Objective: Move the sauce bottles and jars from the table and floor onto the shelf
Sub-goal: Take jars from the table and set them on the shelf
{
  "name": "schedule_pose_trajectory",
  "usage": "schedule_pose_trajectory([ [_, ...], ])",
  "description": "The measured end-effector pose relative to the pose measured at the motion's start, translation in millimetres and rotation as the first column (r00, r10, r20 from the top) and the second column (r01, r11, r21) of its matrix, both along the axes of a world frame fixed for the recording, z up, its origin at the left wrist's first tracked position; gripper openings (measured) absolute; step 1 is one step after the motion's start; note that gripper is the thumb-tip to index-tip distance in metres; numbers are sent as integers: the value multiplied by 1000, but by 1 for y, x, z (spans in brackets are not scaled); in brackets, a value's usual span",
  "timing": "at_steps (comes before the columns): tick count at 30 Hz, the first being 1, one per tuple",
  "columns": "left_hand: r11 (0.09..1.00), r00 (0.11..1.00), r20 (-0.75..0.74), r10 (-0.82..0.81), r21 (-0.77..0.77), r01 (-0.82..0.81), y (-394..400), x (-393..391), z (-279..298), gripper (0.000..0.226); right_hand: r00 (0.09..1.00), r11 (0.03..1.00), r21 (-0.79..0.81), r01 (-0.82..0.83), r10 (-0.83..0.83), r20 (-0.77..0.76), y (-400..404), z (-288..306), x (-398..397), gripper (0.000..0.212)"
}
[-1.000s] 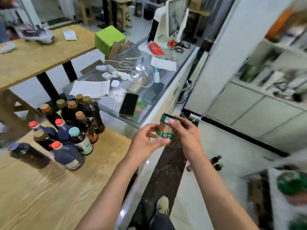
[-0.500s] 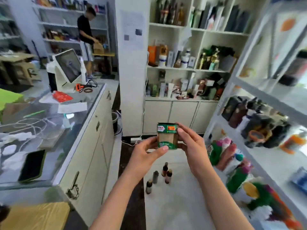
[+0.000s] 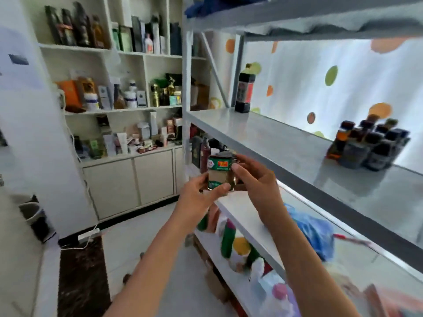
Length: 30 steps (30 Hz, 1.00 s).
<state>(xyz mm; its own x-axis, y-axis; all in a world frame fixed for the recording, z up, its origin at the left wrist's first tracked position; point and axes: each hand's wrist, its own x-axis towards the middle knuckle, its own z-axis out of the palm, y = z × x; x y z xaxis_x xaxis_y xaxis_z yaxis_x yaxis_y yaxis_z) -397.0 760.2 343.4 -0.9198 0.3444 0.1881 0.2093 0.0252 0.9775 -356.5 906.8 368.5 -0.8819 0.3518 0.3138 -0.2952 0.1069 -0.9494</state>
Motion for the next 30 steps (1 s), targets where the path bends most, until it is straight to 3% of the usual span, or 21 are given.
schedule_pose_trajectory([
  [10, 948, 940, -123, -319, -53, 314, 153, -45, 28, 16, 972, 972, 15, 235, -235, 23, 144, 28, -8, 37],
  [16, 867, 840, -222, -494, -188, 461, 228, -80, 29, 27, 878, 876, 76, 475, -478, 22, 196, 37, -11, 43],
  [21, 765, 703, -307, -641, -331, 553, 290, -94, 32, 40, 740, 735, 167, 657, -671, 37, 239, 44, -3, 49],
  [24, 719, 638, -359, -681, -495, 488, 324, -99, 28, 53, 639, 635, 200, 746, -767, 52, 265, 43, 5, 44],
  [27, 711, 659, -365, -657, -591, 381, 352, -105, 24, 32, 532, 534, 209, 819, -844, 69, 292, 36, 13, 41],
  [30, 674, 614, -383, -690, -651, 351, 373, -105, 25, 23, 414, 424, 266, 866, -905, 96, 315, 30, 18, 51],
])
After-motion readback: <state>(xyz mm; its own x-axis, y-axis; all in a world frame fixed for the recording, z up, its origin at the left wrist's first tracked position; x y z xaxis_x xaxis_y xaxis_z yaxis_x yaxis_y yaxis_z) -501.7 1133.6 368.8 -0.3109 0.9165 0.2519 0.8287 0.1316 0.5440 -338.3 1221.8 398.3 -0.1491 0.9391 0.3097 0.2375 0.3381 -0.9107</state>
